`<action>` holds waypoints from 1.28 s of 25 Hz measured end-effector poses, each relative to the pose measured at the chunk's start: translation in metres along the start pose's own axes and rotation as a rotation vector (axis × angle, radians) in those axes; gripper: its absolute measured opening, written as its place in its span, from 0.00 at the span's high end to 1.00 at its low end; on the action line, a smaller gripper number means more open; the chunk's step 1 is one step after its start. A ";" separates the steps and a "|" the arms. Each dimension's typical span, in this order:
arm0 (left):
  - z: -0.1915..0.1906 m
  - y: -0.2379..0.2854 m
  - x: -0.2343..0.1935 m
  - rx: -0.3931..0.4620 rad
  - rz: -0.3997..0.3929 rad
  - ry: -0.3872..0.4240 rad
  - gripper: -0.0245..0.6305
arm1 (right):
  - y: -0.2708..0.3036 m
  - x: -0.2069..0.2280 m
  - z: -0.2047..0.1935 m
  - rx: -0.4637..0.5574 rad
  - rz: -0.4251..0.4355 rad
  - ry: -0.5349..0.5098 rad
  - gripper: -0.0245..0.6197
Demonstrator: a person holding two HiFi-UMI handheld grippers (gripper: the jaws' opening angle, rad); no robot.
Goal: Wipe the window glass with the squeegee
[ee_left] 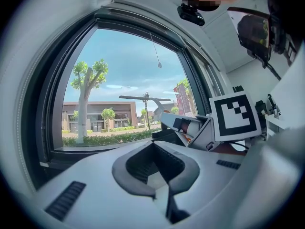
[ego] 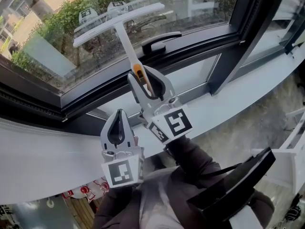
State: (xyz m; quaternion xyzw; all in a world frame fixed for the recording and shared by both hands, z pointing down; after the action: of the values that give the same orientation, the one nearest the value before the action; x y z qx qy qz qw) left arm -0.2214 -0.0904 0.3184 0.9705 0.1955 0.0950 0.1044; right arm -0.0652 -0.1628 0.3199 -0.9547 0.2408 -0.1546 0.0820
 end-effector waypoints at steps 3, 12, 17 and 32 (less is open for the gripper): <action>-0.002 0.000 0.001 -0.007 -0.002 0.001 0.96 | -0.003 0.001 -0.004 -0.009 0.001 0.009 0.77; -0.006 0.003 0.003 -0.020 -0.013 -0.005 0.96 | -0.007 0.003 -0.019 -0.042 0.017 0.053 0.77; -0.012 0.009 0.004 -0.036 -0.017 -0.008 0.96 | -0.008 0.007 -0.030 -0.051 0.027 0.089 0.78; -0.019 0.017 0.006 -0.063 -0.034 0.001 0.96 | -0.019 0.011 -0.049 -0.091 0.052 0.166 0.78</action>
State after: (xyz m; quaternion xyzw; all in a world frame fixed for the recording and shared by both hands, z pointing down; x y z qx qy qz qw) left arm -0.2143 -0.1007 0.3414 0.9633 0.2088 0.0998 0.1362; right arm -0.0638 -0.1560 0.3728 -0.9347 0.2784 -0.2199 0.0222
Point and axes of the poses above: the fingertips, and each gripper's own axes: y forward along the fingers, x to its right, z out of its top, the point moved 10 cm from there along -y, backward along the fingers, and after that the axes turned 12 degrees about -x, right-handed, at the moved point
